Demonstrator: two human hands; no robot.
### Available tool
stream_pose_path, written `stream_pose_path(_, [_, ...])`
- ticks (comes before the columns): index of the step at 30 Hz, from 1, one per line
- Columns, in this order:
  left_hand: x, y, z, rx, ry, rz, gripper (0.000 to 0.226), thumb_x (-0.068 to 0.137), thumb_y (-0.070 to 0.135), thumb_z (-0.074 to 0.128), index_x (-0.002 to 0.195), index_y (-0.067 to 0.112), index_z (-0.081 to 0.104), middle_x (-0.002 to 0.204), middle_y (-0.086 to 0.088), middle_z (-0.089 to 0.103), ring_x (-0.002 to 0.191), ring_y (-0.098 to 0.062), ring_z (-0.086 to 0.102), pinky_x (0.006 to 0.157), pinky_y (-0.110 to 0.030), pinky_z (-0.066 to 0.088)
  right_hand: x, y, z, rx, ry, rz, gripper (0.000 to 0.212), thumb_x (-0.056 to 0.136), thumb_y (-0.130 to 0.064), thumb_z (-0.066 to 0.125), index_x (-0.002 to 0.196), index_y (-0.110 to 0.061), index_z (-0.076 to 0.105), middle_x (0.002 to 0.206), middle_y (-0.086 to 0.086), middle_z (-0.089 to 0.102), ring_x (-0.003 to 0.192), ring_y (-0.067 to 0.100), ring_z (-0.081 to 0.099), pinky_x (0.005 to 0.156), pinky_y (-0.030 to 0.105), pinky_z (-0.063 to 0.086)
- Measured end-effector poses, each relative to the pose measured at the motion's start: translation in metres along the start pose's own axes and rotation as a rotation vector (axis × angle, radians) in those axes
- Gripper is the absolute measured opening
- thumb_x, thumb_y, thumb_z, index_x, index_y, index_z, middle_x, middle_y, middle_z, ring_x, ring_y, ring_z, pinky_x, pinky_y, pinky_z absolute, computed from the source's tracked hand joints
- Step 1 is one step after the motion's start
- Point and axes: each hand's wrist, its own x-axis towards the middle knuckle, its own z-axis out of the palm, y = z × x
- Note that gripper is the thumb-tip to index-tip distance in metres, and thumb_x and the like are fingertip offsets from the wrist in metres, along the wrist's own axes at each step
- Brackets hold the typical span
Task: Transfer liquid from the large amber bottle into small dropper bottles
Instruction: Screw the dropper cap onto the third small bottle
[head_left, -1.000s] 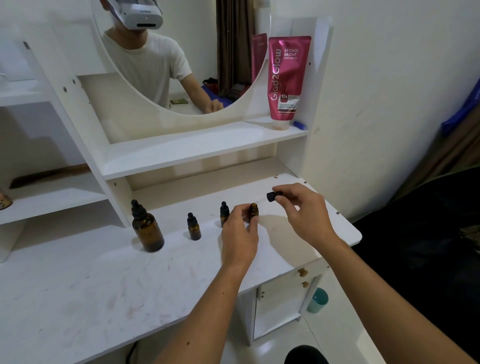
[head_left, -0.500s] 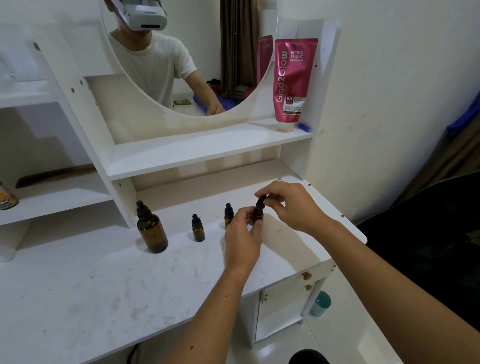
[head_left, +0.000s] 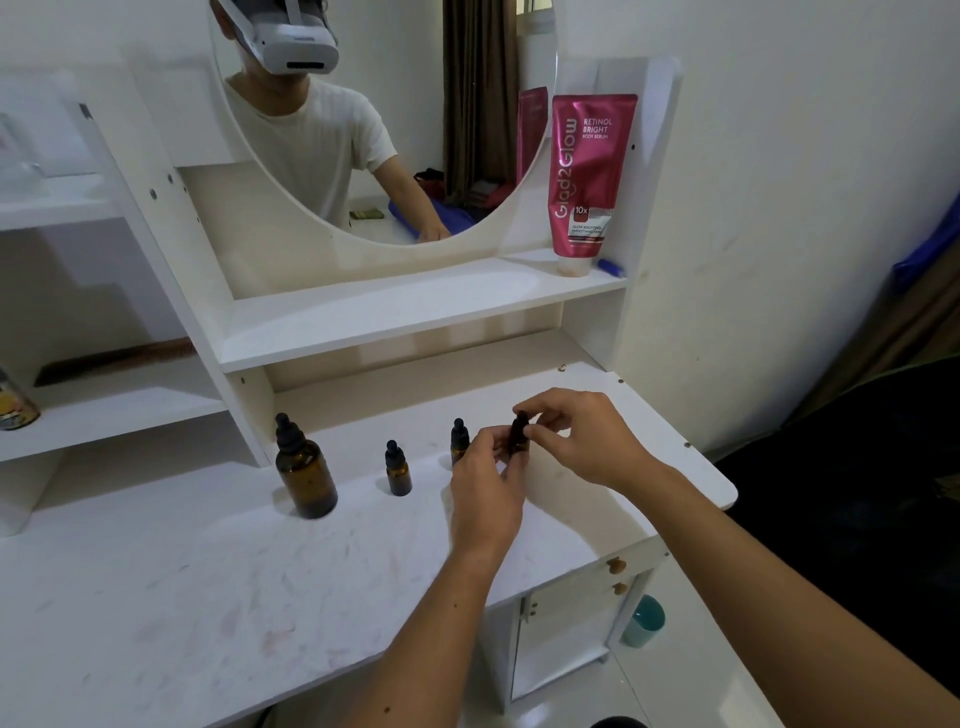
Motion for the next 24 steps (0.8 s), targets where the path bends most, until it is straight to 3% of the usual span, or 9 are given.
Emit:
stream_pose_path(3, [0.001,-0.002,0.000,0.006,0.002,0.010,0.022,0.097,0.020,0.068,0.118,0.027,0.065,0.105,0.019,0.069,0.101,0.006,0.063,0.084,-0.010,0.049,-0.002,0.000,0.004,0.061,0.081,0.077,0.017,0.086,-0.033,0.083,0.100,-0.023,0.079,0.085,-0.014,0.075,0.078,0.002,0.070,0.073,0.012,0.053])
stream_pose_path(8, [0.001,-0.003,0.001,0.001,0.005,0.023,0.023,0.098,0.020,0.067,0.120,0.025,0.065,0.109,0.018,0.069,0.104,0.003,0.063,0.087,-0.015,0.049,-0.005,0.000,0.011,0.078,0.093,0.061,0.018,0.090,-0.022,0.078,0.107,-0.024,0.077,0.091,-0.017,0.073,0.083,0.001,0.069,0.074,0.012,0.052])
stream_pose_path(11, [0.002,-0.005,0.002,0.014,0.004,0.029,0.020,0.097,0.022,0.068,0.117,0.028,0.065,0.105,0.018,0.070,0.100,0.002,0.064,0.085,-0.019,0.054,-0.002,0.001,0.014,0.121,0.112,0.143,0.020,0.082,-0.037,0.086,0.094,-0.025,0.074,0.079,-0.010,0.072,0.072,0.004,0.067,0.065,0.011,0.050])
stream_pose_path(15, [0.003,-0.006,0.002,0.020,0.000,0.027,0.022,0.098,0.022,0.067,0.119,0.028,0.064,0.107,0.018,0.069,0.103,0.002,0.064,0.090,-0.024,0.056,-0.004,0.002,0.015,0.112,0.075,0.106,0.019,0.090,-0.029,0.077,0.108,-0.024,0.074,0.093,-0.012,0.071,0.077,0.003,0.068,0.071,0.015,0.050])
stream_pose_path(20, [0.002,-0.006,0.002,0.027,0.002,0.029,0.021,0.098,0.023,0.067,0.118,0.029,0.064,0.106,0.018,0.070,0.101,0.002,0.065,0.089,-0.025,0.056,-0.004,0.006,0.018,0.136,0.117,0.164,0.025,0.083,-0.041,0.084,0.099,-0.024,0.074,0.086,-0.010,0.072,0.075,0.004,0.067,0.067,0.011,0.050])
stream_pose_path(24, [0.001,-0.005,0.001,0.047,-0.012,0.029,0.024,0.100,0.026,0.064,0.124,0.029,0.062,0.114,0.019,0.068,0.107,0.001,0.063,0.094,-0.024,0.054,-0.007,0.006,0.016,0.179,0.093,0.093,0.018,0.092,-0.025,0.077,0.110,-0.025,0.075,0.101,-0.014,0.074,0.082,0.001,0.070,0.072,0.009,0.050])
